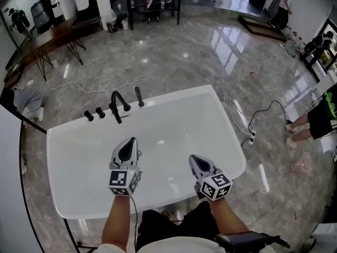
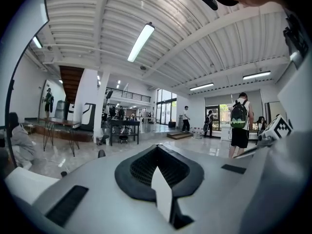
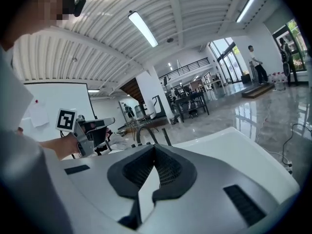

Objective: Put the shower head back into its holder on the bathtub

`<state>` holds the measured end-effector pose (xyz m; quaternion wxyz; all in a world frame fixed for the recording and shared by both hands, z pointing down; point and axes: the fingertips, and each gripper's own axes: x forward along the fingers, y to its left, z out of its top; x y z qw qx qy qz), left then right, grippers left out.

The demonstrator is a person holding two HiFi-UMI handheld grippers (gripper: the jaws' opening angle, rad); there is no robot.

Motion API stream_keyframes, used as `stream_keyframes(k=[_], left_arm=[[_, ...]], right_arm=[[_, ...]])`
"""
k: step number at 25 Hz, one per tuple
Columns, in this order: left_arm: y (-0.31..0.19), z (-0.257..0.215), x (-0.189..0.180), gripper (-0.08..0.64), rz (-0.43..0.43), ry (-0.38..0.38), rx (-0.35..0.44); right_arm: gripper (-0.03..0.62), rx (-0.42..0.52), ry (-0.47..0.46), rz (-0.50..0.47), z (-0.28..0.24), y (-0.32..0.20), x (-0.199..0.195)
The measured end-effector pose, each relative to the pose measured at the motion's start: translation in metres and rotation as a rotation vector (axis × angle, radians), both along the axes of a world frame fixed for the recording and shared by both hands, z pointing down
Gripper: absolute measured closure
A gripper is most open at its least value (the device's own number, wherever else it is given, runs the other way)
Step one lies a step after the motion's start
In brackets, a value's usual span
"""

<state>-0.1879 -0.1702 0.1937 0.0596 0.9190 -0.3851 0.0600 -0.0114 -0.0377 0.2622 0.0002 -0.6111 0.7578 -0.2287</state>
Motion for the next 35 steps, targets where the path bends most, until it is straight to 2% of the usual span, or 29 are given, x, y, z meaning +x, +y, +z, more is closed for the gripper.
stream_keyframes(k=[4,8,12,18,25,29,35], left_arm=[[0.033,-0.030,-0.023,0.543,-0.008,0.004,0.004],[0.077,-0.055,-0.024,0.543,-0.012,0.003,-0.011],[0.130,-0.068,0.012,0.543,-0.002,0.035,-0.024],[0.214,-0.088,0.080,0.543,0.019,0.062,-0.033],[0.288,-0.112,0.111,0.543,-0.015,0.051,-0.022],[0.320,-0.135,0.109,0.543,-0.042,0.041,0.004],[0.352,-0.154,0.078,0.543,-0.105,0.036,0.007]], right_arm=[[0.584,0.067,0.044,-0.036,-0.043,0.016,-0.005],[0.584,0.126,0.049,-0.047,-0.076,0.043,0.008],[0.584,0.148,0.072,-0.065,-0.105,0.071,0.037],[0.584,0.188,0.124,-0.148,-0.142,0.130,0.068],[0.585,0.213,0.109,-0.214,-0.166,0.191,0.098],[0.584,0.228,0.078,-0.245,-0.180,0.212,0.099],[0.585,0.269,0.088,-0.304,-0.206,0.236,0.074]])
